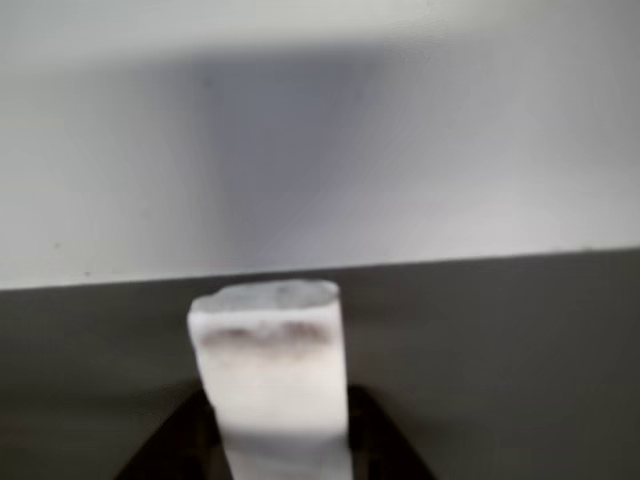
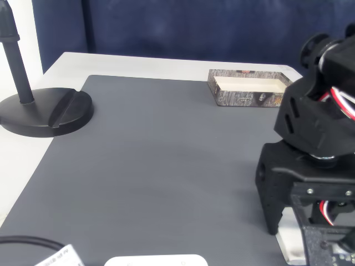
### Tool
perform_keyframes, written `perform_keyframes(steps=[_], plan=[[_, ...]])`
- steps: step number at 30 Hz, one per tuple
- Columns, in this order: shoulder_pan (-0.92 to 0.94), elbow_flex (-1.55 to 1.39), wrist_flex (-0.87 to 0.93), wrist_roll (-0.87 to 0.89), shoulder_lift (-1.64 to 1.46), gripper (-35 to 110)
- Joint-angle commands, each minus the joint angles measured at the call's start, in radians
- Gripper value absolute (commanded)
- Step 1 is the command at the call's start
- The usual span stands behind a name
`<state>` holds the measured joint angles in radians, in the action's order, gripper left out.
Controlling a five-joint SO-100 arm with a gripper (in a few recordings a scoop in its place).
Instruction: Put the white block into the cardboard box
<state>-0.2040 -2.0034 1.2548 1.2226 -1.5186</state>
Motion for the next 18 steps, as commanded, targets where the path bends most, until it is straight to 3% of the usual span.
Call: perform_keyframes(steps=[1,18], plan=[[-0.023,-0.026,0.018,-0.005,-0.014,12],[-0.031,-0.026,0.077,-0.008,-0.031,1]])
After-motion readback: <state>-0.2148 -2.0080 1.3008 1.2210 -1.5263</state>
